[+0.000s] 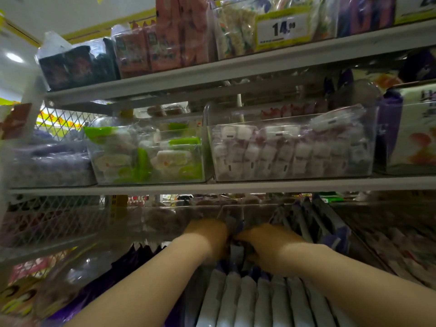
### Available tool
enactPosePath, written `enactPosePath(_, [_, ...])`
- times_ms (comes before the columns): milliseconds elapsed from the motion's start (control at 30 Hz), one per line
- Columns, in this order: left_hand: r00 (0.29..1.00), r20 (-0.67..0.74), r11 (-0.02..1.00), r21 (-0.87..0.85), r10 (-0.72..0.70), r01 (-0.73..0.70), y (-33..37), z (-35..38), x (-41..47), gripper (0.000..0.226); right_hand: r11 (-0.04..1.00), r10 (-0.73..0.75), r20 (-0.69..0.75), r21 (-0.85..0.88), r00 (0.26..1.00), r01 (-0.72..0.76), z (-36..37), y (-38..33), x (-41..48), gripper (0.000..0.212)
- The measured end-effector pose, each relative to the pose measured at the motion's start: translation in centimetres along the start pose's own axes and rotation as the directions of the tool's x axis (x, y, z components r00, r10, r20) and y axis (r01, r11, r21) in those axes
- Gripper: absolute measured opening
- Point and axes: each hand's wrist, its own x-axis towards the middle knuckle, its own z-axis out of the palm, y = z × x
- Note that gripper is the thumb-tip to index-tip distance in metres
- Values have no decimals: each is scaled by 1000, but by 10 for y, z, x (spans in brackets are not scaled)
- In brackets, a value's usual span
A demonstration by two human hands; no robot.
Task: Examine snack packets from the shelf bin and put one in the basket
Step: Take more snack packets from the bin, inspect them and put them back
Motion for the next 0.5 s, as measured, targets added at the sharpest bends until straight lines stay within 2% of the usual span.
enactPosePath(100, [979, 203, 997, 60, 25, -38, 0, -1, -4, 35, 998, -4, 14, -59, 1000, 5, 1, -1, 0, 52])
enactPosePath(200, [968, 250, 999, 31, 31, -40, 1, -5, -5, 34, 998, 6, 44, -63, 999, -3, -2, 1, 1, 58])
enactPosePath(267, [979, 198, 997, -76, 39, -24, 0, -4, -7, 35, 1000, 12, 29, -23, 1000, -11, -10, 5, -3, 54])
enactPosePath(367, [999, 34, 973, -229, 15, -7, -1, 3, -11, 35, 998, 2, -54, -60, 999, -5, -22, 16, -15, 50])
enactPosePath(433, [997, -72, 960, -276, 37, -56, -2, 5, -13, 47, 991, 24, -23, -131, 999, -27, -25, 23, -25, 52])
enactPosePath(500, [990, -107, 964, -239, 92, -116, -2, 5, -15, 55, 972, 99, 56, -219, 994, -84, -24, 28, -31, 52])
